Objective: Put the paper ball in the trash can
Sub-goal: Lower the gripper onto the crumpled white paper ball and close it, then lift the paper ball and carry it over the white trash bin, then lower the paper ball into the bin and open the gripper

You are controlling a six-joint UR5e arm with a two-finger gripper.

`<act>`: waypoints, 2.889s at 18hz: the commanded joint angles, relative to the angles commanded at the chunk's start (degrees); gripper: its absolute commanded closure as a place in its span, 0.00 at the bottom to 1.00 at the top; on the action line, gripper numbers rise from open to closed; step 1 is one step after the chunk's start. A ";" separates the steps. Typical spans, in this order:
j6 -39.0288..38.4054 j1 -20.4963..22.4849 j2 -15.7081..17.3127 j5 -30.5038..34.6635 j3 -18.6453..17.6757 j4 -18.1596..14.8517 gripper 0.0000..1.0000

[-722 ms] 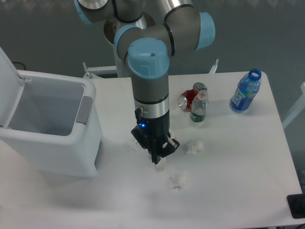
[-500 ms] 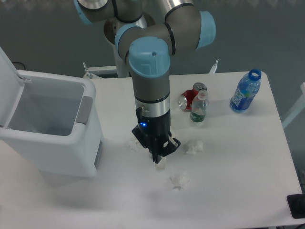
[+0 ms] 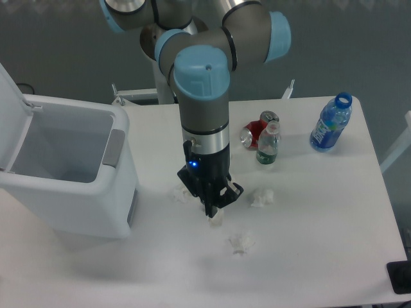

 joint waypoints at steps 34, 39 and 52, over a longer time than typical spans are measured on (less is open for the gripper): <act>-25.67 -11.95 18.02 -13.28 -9.23 -0.18 1.00; -25.76 -15.02 18.11 -13.54 -10.02 -0.44 0.99; -24.88 -16.17 18.28 -13.28 -10.90 -0.18 0.10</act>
